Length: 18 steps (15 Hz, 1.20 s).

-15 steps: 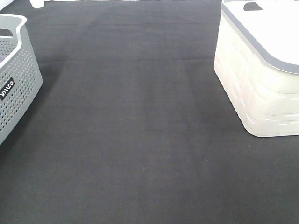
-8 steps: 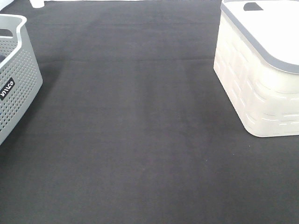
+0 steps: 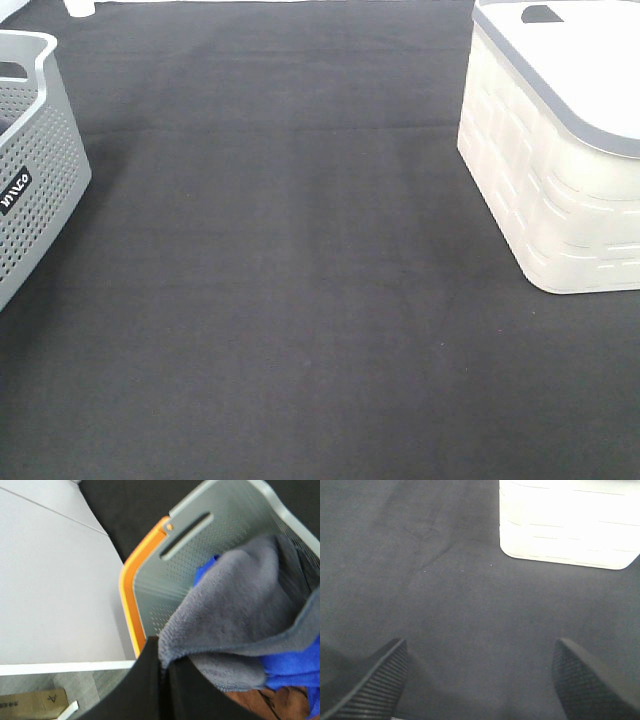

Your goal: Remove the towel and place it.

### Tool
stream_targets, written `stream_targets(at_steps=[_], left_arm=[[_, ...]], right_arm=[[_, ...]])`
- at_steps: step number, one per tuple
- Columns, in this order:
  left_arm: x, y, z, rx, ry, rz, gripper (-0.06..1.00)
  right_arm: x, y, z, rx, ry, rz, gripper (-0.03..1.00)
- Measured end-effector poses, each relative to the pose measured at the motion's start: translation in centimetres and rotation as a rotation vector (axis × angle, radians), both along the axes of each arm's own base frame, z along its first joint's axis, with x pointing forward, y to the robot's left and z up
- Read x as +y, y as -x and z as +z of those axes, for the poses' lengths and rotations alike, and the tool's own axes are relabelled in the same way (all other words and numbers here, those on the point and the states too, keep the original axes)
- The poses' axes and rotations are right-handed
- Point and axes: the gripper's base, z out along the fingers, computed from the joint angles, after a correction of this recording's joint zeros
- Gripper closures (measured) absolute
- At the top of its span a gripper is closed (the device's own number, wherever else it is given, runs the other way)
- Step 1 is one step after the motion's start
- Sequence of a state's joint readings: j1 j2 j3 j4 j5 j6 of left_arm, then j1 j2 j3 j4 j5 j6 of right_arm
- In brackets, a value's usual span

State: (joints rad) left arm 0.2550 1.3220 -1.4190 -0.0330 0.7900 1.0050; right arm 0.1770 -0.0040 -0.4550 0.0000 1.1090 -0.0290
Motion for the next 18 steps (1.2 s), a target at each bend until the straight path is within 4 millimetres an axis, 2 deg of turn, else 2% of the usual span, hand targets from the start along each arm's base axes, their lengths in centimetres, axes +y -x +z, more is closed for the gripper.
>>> stream_targets(at_steps=[2, 3, 7, 9, 12, 13, 15, 18], left_arm=[[-0.5, 1.0, 1.7, -0.065, 0.021, -0.011, 0.94], [-1.0, 1.9, 3.4, -0.131, 0.045, -0.022, 0.94], [-2.6, 2.8, 7.4, -0.282, 0.069, -0.151, 0.94], [-3.5, 3.0, 8.6, -0.341, 0.081, -0.247, 0.94], [-5.1, 3.2, 10.0, -0.458, 0.147, -0.413, 0.94], [-5.7, 3.4, 10.6, -0.496, 0.162, -0.454, 0.94], [-8.1, 3.9, 11.9, -0.558, 0.195, -0.557, 0.94], [-11.3, 2.8, 10.9, -0.495, 0.165, -0.68, 0.94]], right_arm=[[0.0, 0.0, 0.0, 0.0, 0.0, 0.0, 0.21], [0.0, 0.0, 0.0, 0.0, 0.0, 0.0, 0.21], [0.0, 0.0, 0.0, 0.0, 0.0, 0.0, 0.21], [0.0, 0.0, 0.1, -0.005, 0.001, 0.001, 0.21], [0.8, -0.3, 1.8, -0.129, -0.059, 0.076, 0.21], [1.7, -1.3, 2.4, -0.122, -0.102, 0.14, 0.21], [3.0, -3.2, 2.9, -0.079, -0.111, 0.259, 0.21], [4.9, -7.5, 4.0, -0.026, -0.091, 0.438, 0.21]])
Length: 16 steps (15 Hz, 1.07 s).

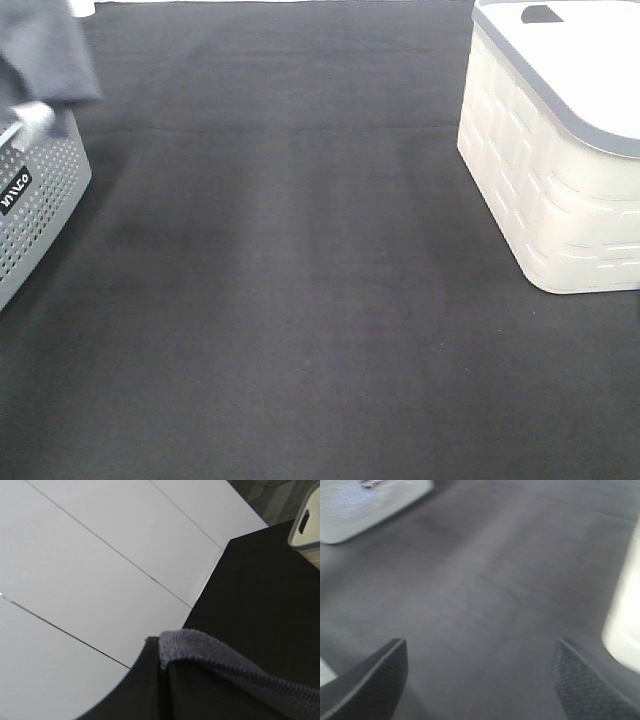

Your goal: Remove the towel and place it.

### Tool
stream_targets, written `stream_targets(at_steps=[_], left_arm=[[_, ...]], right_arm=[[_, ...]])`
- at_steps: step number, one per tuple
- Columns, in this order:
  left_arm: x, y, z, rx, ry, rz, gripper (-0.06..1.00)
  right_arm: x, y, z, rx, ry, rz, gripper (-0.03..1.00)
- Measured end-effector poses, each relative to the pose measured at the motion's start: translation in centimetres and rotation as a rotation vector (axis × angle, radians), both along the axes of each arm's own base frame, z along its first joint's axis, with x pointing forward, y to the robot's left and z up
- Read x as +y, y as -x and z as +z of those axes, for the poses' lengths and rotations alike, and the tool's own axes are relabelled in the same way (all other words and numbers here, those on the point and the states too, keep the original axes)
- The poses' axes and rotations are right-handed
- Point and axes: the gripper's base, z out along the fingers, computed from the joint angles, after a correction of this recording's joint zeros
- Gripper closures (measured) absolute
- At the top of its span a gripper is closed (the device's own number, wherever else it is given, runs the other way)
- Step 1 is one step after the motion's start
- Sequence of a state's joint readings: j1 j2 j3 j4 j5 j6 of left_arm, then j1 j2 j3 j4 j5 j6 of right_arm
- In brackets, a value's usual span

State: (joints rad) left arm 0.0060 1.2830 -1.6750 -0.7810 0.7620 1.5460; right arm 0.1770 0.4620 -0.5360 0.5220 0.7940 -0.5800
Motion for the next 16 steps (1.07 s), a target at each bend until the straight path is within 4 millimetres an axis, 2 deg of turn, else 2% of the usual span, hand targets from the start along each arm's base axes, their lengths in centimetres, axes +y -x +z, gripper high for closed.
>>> stream_targets(at_steps=[3, 7, 9, 12, 16], left_arm=[[-3.6, -1.8, -1.5, 0.022, -0.047, -0.095, 0.94], [-7.5, -3.4, -3.0, 0.038, -0.044, -0.182, 0.94], [-9.4, -4.2, -3.9, 0.039, -0.053, -0.21, 0.94], [-11.9, -4.7, -4.8, 0.022, -0.053, -0.239, 0.94], [-15.4, -4.4, -5.8, 0.013, -0.067, -0.308, 0.94]], right_arm=[[2.4, -4.1, 1.1, 0.029, -0.073, 0.198, 0.21], [5.1, -7.6, 0.7, 0.01, -0.236, 0.465, 0.21], [5.9, -8.8, 0.6, -0.038, -0.337, 0.555, 0.21], [6.5, -10.1, 0.6, -0.049, -0.468, 0.562, 0.21], [6.5, -10.7, 0.3, -0.119, -0.428, 0.562, 0.21]])
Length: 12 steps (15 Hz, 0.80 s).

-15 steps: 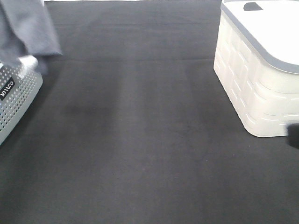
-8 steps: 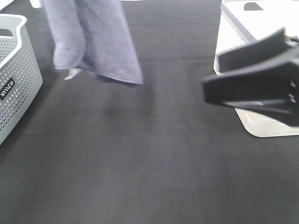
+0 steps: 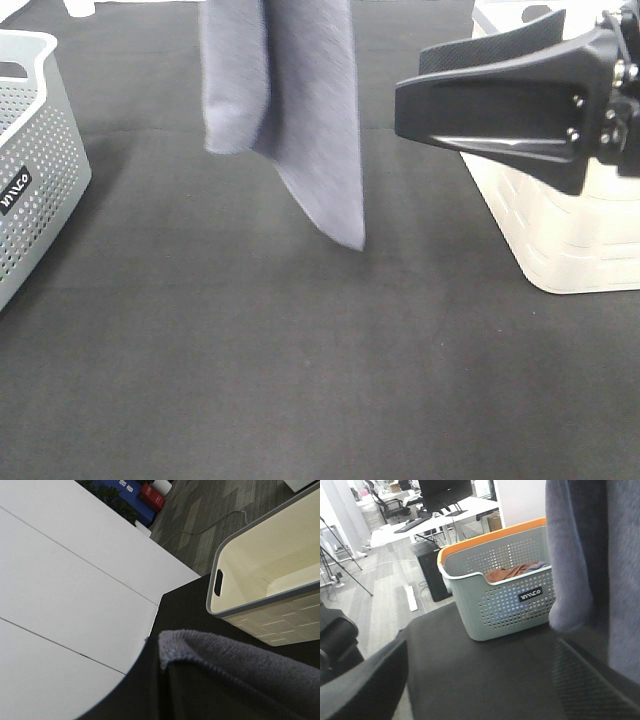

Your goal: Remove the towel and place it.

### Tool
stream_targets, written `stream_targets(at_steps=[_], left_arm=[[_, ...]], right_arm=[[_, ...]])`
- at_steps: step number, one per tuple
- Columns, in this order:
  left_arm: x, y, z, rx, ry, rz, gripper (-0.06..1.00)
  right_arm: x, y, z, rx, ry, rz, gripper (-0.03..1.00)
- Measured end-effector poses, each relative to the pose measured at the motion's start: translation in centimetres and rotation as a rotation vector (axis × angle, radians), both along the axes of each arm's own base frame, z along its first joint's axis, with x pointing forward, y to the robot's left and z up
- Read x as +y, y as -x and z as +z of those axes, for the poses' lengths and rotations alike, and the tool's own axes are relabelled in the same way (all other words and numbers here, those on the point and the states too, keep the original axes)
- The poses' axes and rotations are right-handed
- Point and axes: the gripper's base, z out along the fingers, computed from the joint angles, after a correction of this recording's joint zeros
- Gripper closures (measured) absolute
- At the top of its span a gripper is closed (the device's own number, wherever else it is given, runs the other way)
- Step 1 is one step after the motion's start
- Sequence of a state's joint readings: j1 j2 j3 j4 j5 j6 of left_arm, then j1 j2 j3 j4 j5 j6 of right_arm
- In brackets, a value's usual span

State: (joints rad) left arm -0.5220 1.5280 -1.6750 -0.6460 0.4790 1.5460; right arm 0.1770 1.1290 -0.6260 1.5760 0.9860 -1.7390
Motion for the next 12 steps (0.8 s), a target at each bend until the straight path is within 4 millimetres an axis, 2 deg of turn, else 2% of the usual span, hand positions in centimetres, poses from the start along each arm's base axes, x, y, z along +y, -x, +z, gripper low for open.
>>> stream_targets(at_steps=[2, 5, 12], left_arm=[[-1.3, 0.4, -0.4, 0.006, -0.004, -0.034, 0.94], [-3.0, 1.2, -0.6, 0.002, 0.001, -0.076, 0.94], [-4.1, 1.2, -1.3, 0.015, -0.006, -0.098, 0.94]], right_arm=[[-0.1, -0.2, 0.0, -0.067, 0.021, -0.009, 0.21], [0.0, -0.8, 0.1, -0.058, -0.031, -0.04, 0.21], [0.6, -2.4, -1.4, 0.015, -0.107, 0.007, 0.21]])
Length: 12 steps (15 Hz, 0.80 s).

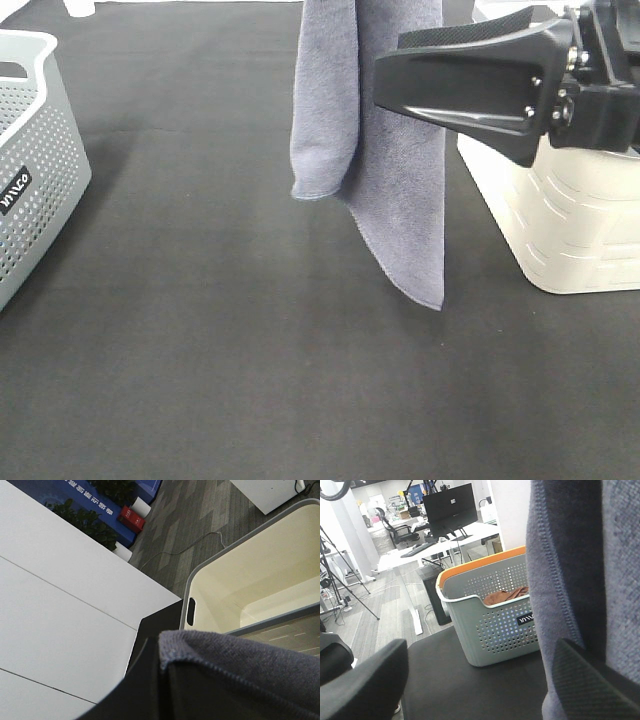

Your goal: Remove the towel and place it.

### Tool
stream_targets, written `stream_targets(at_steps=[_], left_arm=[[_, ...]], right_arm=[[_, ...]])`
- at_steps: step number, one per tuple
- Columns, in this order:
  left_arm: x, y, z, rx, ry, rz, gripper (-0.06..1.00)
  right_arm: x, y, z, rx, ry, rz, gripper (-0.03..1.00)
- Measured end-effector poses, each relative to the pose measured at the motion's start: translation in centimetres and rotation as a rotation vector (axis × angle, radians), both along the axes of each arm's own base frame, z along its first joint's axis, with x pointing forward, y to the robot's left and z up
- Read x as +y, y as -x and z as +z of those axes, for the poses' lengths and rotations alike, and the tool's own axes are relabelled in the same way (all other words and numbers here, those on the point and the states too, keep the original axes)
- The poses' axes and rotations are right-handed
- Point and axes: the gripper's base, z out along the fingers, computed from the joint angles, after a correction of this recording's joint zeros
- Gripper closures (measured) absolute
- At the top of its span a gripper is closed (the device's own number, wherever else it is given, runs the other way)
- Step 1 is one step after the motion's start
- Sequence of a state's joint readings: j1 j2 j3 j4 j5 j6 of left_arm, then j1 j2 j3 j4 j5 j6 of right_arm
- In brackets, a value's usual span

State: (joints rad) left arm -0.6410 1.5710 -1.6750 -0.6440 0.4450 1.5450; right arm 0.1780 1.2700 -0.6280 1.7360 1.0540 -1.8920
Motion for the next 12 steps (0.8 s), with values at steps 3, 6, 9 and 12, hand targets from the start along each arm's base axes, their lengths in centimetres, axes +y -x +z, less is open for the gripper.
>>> stream_targets(at_steps=[3, 6, 9, 12], left_arm=[[-0.1, -0.2, -0.2, 0.004, -0.003, 0.001, 0.94], [-0.4, -0.5, -0.7, 0.016, -0.008, 0.0, 0.94], [-0.5, -0.7, -0.9, 0.023, -0.012, 0.0, 0.94], [-0.6, -0.7, -1.0, 0.024, -0.012, 0.0, 0.94]], right_arm=[[0.1, -1.2, -0.5, -0.023, 0.041, -0.032, 0.21], [2.2, -3.3, -0.9, -0.008, 0.064, 0.008, 0.21], [3.5, -5.4, -2.1, 0.018, 0.133, -0.034, 0.22], [5.1, -6.7, -3.3, 0.051, 0.134, 0.016, 0.22]])
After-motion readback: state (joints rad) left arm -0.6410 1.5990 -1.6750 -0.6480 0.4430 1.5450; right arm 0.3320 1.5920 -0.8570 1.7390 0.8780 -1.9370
